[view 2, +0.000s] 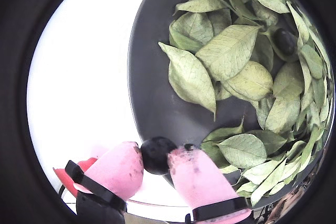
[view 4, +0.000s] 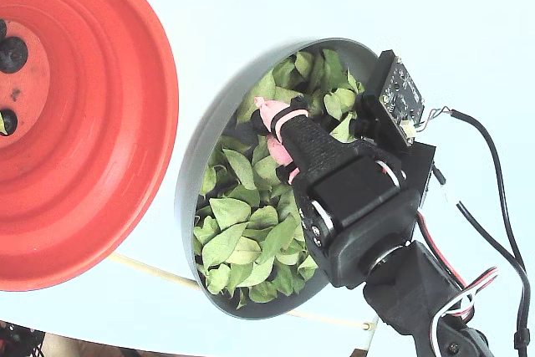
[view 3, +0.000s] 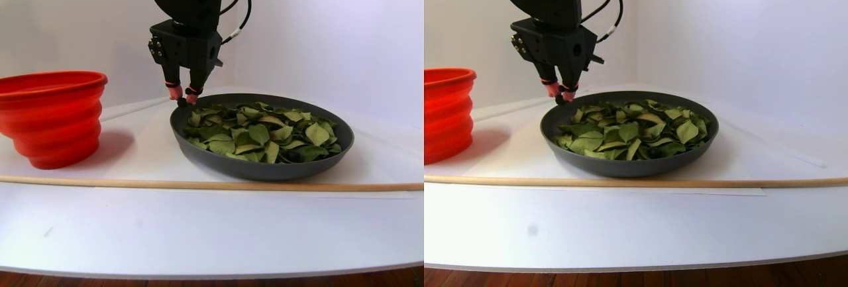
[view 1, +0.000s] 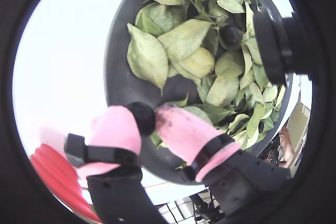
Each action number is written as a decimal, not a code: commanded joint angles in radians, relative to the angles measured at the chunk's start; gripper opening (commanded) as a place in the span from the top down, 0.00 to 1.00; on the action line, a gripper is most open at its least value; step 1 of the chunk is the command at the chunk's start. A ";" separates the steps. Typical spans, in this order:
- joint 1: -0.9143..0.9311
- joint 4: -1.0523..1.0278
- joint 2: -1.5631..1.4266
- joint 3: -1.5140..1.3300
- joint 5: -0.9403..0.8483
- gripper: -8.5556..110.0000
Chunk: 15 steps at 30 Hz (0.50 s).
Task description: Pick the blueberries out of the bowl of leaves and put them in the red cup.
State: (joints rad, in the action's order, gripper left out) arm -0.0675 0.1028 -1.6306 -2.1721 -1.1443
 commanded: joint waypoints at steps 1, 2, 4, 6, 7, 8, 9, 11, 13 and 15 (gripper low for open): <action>-0.018 -0.006 -0.120 -0.002 -0.011 0.85; -0.020 -0.008 -0.126 -0.006 -0.012 0.85; -0.026 -0.015 -0.143 -0.015 -0.020 0.85; -0.031 -0.029 -0.161 -0.021 -0.023 0.85; -0.037 -0.034 -0.172 -0.028 -0.025 0.85; -0.041 -0.038 -0.179 -0.029 -0.026 0.85; -0.046 -0.041 -0.184 -0.034 -0.026 0.86; -0.054 -0.048 -0.201 -0.043 -0.032 0.86; -0.060 -0.060 -0.224 -0.052 -0.034 0.86; -0.067 -0.071 -0.244 -0.057 -0.035 0.86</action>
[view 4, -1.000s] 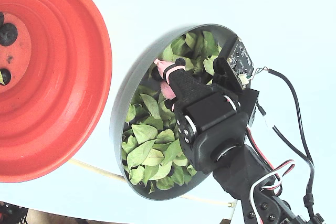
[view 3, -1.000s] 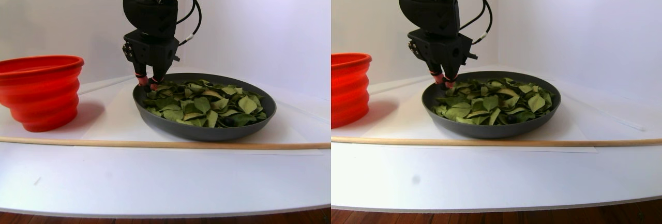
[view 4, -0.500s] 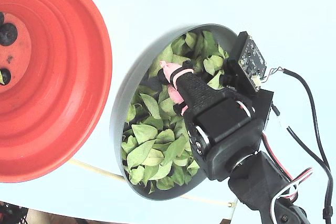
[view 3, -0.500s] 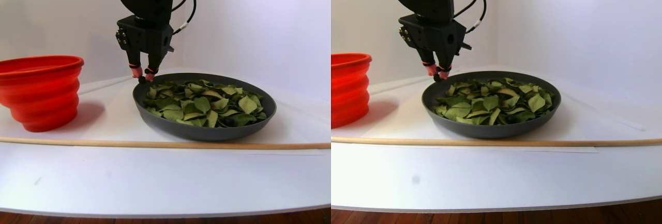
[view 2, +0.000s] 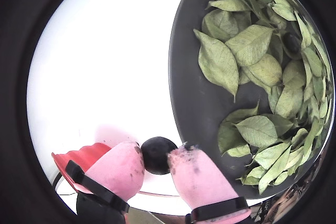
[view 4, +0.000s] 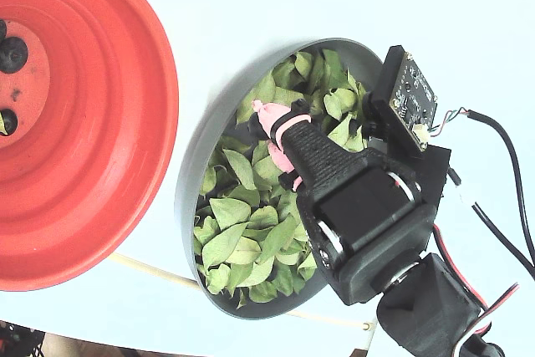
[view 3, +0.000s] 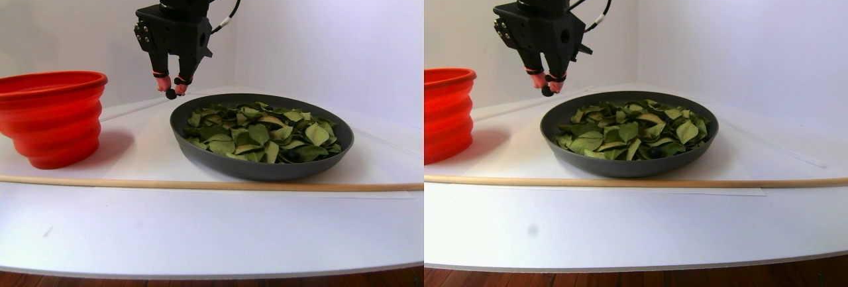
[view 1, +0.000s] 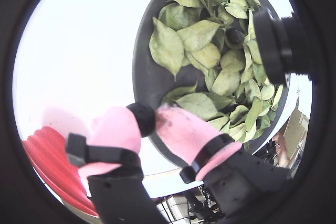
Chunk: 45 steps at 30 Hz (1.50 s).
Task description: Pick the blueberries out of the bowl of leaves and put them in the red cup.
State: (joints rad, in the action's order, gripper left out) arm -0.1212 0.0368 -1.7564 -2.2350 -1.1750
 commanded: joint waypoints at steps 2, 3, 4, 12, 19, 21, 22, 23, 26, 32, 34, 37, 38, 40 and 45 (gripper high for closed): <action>-0.021 -0.021 -0.138 0.003 -0.006 0.86; -0.026 -0.026 -0.147 0.002 -0.005 0.86; -0.029 -0.034 -0.155 0.002 -0.005 0.86; -0.052 -0.069 -0.218 -0.009 -0.006 0.86; -0.075 -0.104 -0.258 -0.011 0.006 0.86; -0.086 -0.117 -0.270 -0.011 0.008 0.86; -0.091 -0.121 -0.279 -0.012 0.011 0.86; -0.095 -0.130 -0.288 -0.012 0.012 0.86; -0.110 -0.147 -0.311 -0.014 0.020 0.86; -0.141 -0.179 -0.356 -0.018 0.034 0.86; -0.152 -0.187 -0.370 -0.023 0.038 0.86; -0.169 -0.206 -0.388 -0.023 0.049 0.86; -0.173 -0.212 -0.393 -0.021 0.054 0.86; -0.184 -0.227 -0.403 -0.018 0.061 0.86; -0.212 -0.245 -0.428 -0.026 0.072 0.86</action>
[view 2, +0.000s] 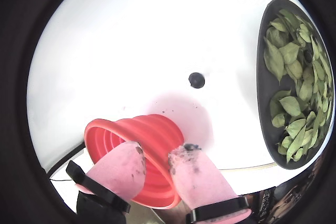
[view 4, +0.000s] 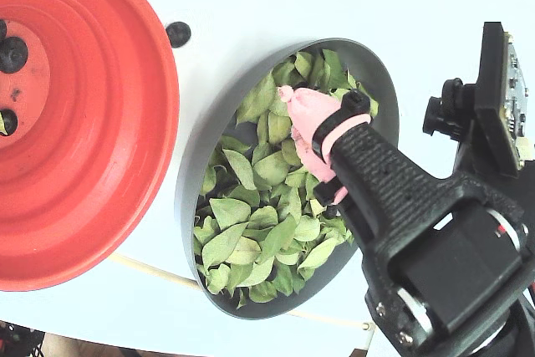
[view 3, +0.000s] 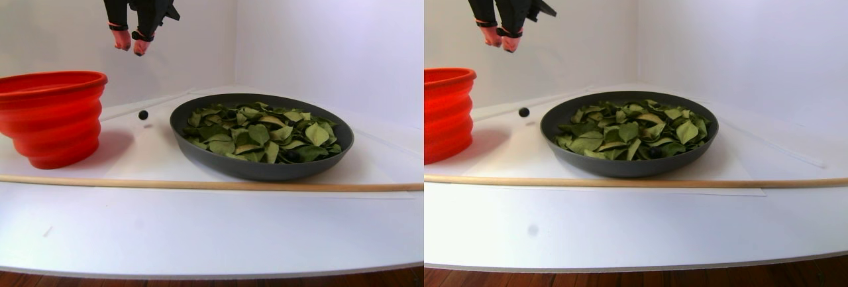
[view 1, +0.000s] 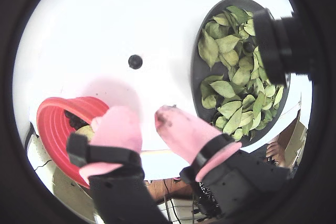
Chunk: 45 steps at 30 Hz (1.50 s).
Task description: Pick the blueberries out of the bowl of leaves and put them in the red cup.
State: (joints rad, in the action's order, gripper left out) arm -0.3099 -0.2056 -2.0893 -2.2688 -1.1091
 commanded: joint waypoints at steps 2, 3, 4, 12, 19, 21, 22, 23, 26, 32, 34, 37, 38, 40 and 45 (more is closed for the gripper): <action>-0.026 -0.008 -0.100 0.006 0.011 0.86; -0.026 -0.008 -0.101 0.006 0.011 0.86; -0.023 -0.008 -0.098 0.006 0.008 0.86; 0.012 0.031 -0.037 0.008 -0.060 0.83; 0.034 0.038 -0.015 0.005 -0.115 0.83; 0.043 0.038 -0.018 0.000 -0.127 0.83; 0.049 0.038 -0.020 -0.002 -0.132 0.83; 0.054 0.038 -0.020 -0.002 -0.137 0.83; 0.067 0.038 -0.015 -0.002 -0.155 0.82; 0.098 0.037 -0.014 0.003 -0.193 0.81; 0.110 0.037 -0.014 0.002 -0.209 0.81; 0.126 0.037 -0.014 0.000 -0.227 0.80; 0.132 0.037 -0.014 0.000 -0.235 0.79; 0.144 0.037 -0.012 -0.003 -0.252 0.79; 0.178 0.037 -0.009 -0.009 -0.302 0.78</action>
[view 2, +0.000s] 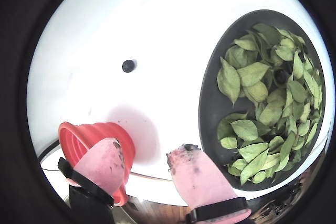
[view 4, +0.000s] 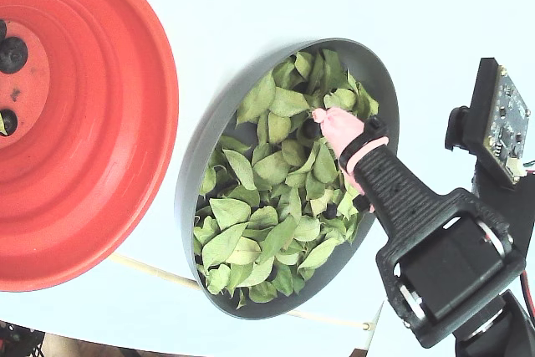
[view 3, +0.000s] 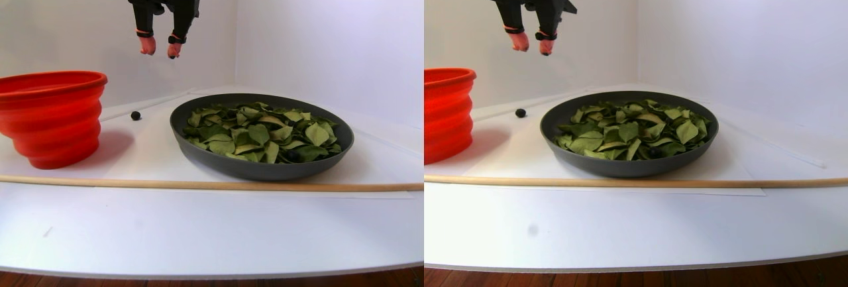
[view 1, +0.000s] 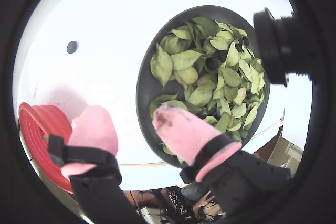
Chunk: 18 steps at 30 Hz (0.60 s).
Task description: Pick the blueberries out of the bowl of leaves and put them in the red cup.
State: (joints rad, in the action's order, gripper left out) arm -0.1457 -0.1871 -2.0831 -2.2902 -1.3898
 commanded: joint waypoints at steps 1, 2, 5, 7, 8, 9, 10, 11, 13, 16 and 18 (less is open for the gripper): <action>0.021 0.018 -0.012 0.012 -0.031 0.78; 0.028 0.018 -0.009 0.014 -0.040 0.78; 0.046 0.018 0.000 0.018 -0.071 0.78; 0.061 0.012 0.000 0.021 -0.092 0.78; 0.069 0.006 0.000 0.025 -0.101 0.78; 0.075 -0.002 -0.002 0.029 -0.114 0.78; 0.083 -0.006 -0.003 0.029 -0.124 0.78; 0.089 -0.006 -0.003 0.032 -0.133 0.78; 0.101 -0.009 -0.003 0.035 -0.153 0.78; 0.129 -0.009 0.006 0.038 -0.187 0.78; 0.146 -0.009 0.015 0.046 -0.207 0.78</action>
State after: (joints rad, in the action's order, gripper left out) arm -0.0215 -0.1933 -2.0632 -2.2902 -1.5723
